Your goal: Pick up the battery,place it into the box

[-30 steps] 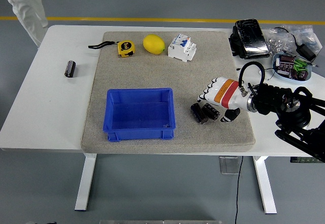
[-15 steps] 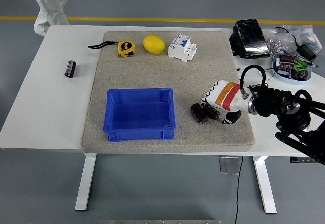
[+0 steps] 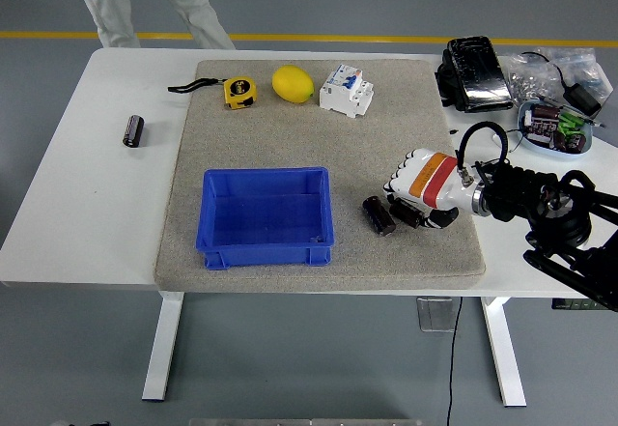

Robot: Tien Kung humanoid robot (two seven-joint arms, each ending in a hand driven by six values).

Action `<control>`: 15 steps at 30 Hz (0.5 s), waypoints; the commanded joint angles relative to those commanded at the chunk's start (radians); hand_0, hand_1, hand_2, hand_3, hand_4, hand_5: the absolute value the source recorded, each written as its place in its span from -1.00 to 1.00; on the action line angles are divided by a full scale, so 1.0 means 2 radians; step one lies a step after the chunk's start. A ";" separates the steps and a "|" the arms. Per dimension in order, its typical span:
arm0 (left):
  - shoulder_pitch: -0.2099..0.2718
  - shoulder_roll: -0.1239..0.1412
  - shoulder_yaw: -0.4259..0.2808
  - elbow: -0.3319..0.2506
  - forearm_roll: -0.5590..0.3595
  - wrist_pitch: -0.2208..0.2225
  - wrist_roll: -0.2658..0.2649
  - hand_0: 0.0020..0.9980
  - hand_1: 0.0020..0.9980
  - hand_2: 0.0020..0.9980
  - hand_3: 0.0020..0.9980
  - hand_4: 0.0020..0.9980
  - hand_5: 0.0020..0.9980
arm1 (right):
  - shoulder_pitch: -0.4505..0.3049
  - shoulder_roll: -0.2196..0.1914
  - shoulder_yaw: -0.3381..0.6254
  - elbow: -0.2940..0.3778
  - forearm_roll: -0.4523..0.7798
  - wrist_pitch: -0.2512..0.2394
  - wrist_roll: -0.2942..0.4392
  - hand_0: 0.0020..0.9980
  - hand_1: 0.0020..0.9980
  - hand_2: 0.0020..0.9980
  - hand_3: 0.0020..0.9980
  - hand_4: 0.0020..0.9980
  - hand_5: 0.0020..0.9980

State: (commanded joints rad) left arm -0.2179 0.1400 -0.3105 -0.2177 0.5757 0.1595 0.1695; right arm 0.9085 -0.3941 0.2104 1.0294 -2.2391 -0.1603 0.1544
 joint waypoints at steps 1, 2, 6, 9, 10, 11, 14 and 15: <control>0.000 0.000 0.000 0.000 0.000 0.000 0.000 0.50 0.49 0.61 0.33 0.33 0.10 | 0.000 0.000 -0.001 0.000 0.000 -0.001 0.000 0.23 0.12 0.11 0.06 0.44 -0.76; 0.000 0.000 0.000 0.000 0.000 0.000 0.000 0.49 0.50 0.61 0.34 0.32 0.10 | 0.000 0.000 -0.001 -0.001 0.000 -0.001 0.000 0.18 0.07 0.07 0.03 0.41 -0.83; 0.000 0.000 0.001 0.000 -0.001 0.000 -0.001 0.49 0.50 0.61 0.34 0.32 0.10 | -0.002 0.001 -0.003 -0.003 0.002 -0.002 0.001 0.18 0.07 0.07 0.03 0.41 -0.83; -0.001 0.000 0.001 0.000 -0.001 -0.001 -0.001 0.49 0.49 0.61 0.34 0.32 0.10 | -0.002 0.001 -0.004 -0.002 0.003 -0.001 0.001 0.16 0.06 0.06 0.03 0.43 -0.85; -0.001 0.000 0.001 0.000 -0.001 -0.001 -0.001 0.49 0.49 0.61 0.34 0.32 0.10 | -0.001 0.001 -0.004 -0.001 0.003 -0.001 0.001 0.16 0.06 0.06 0.03 0.43 -0.85; -0.001 0.000 0.001 0.000 -0.002 -0.001 -0.001 0.49 0.49 0.61 0.34 0.32 0.10 | -0.001 0.000 -0.003 0.002 0.004 0.000 0.000 0.16 0.06 0.06 0.03 0.43 -0.85; 0.000 0.000 0.000 0.000 -0.001 -0.001 -0.001 0.49 0.49 0.61 0.34 0.33 0.10 | 0.001 -0.002 0.001 0.010 0.003 0.002 -0.002 0.16 0.06 0.06 0.02 0.47 -0.86; 0.000 0.000 -0.001 0.000 -0.001 -0.001 -0.001 0.49 0.49 0.61 0.34 0.33 0.10 | 0.002 -0.003 0.004 0.014 0.003 0.003 -0.003 0.16 0.06 0.06 0.02 0.47 -0.86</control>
State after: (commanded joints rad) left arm -0.2183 0.1400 -0.3117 -0.2173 0.5739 0.1582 0.1672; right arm 0.9129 -0.4003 0.2176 1.0569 -2.2335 -0.1534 0.1479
